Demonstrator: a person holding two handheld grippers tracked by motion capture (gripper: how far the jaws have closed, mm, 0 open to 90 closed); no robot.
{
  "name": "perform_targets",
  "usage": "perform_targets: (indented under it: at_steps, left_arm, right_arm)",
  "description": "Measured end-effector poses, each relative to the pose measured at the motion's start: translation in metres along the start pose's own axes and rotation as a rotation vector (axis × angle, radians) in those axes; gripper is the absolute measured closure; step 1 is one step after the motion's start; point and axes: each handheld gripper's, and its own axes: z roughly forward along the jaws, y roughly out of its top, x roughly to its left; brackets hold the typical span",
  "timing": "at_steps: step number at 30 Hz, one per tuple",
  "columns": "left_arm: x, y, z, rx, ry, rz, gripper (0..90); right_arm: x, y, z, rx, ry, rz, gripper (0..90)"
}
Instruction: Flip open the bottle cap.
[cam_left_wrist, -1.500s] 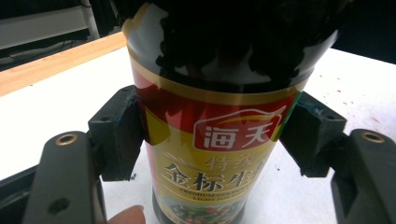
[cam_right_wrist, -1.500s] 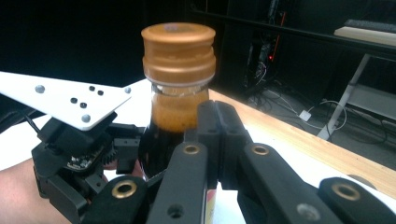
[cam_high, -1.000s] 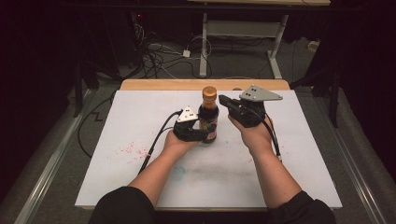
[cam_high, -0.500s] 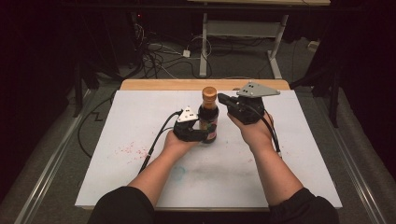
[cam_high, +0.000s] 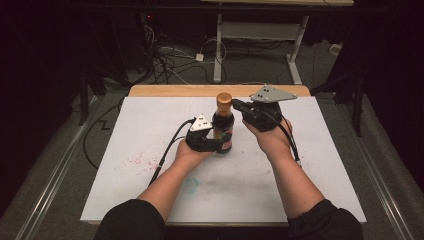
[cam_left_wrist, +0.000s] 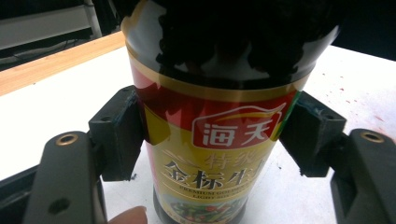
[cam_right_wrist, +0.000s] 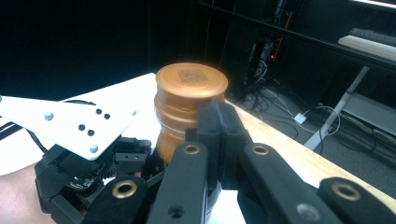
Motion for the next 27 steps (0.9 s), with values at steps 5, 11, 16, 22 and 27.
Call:
perform_targets:
  at_steps: [5,11,16,22,27]
  left_arm:
    - [-0.0011,-0.0025,0.0004,-0.015,0.008,-0.005,28.3]
    - [-0.0012,-0.0023,0.0006,-0.013,0.01,0.001,28.4]
    - [-0.0018,-0.0024,0.0007,-0.011,0.014,0.002,28.5]
    - [-0.0024,-0.0028,0.0009,-0.011,0.019,-0.003,28.5]
    - [-0.0026,-0.0031,0.0011,-0.011,0.022,-0.004,28.6]
  right_arm:
    - [0.0006,0.0001,0.0002,-0.001,0.001,0.011,90.0]
    - [0.0014,0.0005,0.0001,0.002,-0.002,0.009,90.0]
    - [0.0025,0.0001,-0.0005,0.001,-0.001,0.01,90.0]
    - [0.006,0.0,-0.0019,0.002,0.0,0.003,90.0]
    - [0.0058,0.0013,-0.0018,0.012,0.001,0.004,90.0]
